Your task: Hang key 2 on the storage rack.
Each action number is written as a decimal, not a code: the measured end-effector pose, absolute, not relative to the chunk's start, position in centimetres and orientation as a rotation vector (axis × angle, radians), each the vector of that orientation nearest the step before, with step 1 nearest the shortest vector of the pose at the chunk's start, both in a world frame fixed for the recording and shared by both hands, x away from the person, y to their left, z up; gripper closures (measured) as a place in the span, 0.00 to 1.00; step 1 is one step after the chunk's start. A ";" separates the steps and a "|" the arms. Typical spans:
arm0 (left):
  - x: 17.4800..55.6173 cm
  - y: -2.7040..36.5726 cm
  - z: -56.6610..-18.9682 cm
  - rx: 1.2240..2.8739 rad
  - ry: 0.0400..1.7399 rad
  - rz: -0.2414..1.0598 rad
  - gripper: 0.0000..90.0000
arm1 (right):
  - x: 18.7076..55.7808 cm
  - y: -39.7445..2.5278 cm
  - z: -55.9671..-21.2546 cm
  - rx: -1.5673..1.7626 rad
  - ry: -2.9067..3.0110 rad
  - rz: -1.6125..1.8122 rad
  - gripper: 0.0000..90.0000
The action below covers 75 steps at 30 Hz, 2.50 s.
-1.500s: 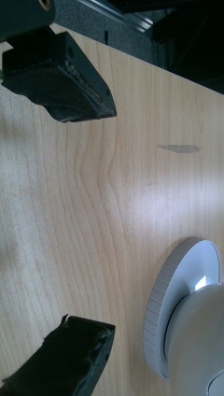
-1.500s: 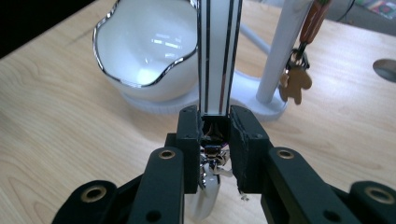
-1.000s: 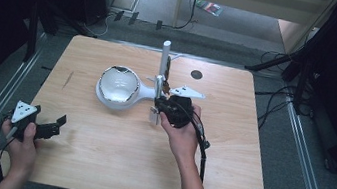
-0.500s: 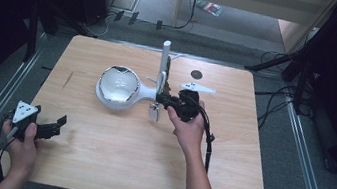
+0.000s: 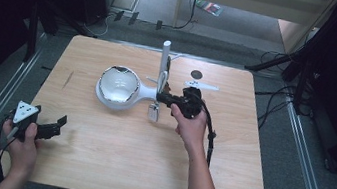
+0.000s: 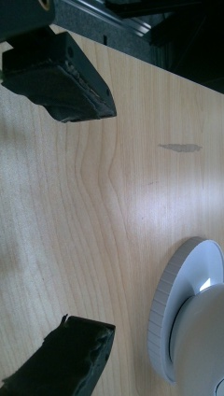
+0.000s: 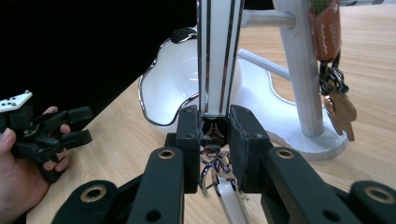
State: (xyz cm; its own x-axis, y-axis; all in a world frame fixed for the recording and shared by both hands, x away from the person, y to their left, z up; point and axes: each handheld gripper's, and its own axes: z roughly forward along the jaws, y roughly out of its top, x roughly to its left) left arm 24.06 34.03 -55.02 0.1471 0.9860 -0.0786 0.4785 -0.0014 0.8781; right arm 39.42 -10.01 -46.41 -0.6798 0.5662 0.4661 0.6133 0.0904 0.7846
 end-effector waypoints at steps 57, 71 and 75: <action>24.1 34.0 -55.0 1.607 1.449 0.776 0.01 | 35.0 -10.5 -45.0 -1.722 -2.840 -1.610 0.00; 24.1 34.0 -55.0 1.604 1.448 0.776 0.01 | 33.7 -12.1 -45.8 -1.776 -2.823 -1.626 0.00; 24.1 34.0 -55.0 1.610 1.448 0.777 0.01 | 33.2 -13.0 -46.6 -1.787 -2.809 -1.621 0.00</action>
State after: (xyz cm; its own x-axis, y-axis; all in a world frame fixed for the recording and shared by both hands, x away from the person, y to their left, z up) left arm 24.06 33.96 -55.00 0.1495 0.9859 -0.0752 0.4820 -0.0063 0.8761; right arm 33.20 -12.98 -46.57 -0.4167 0.9089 -0.0133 0.4434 0.2160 0.8699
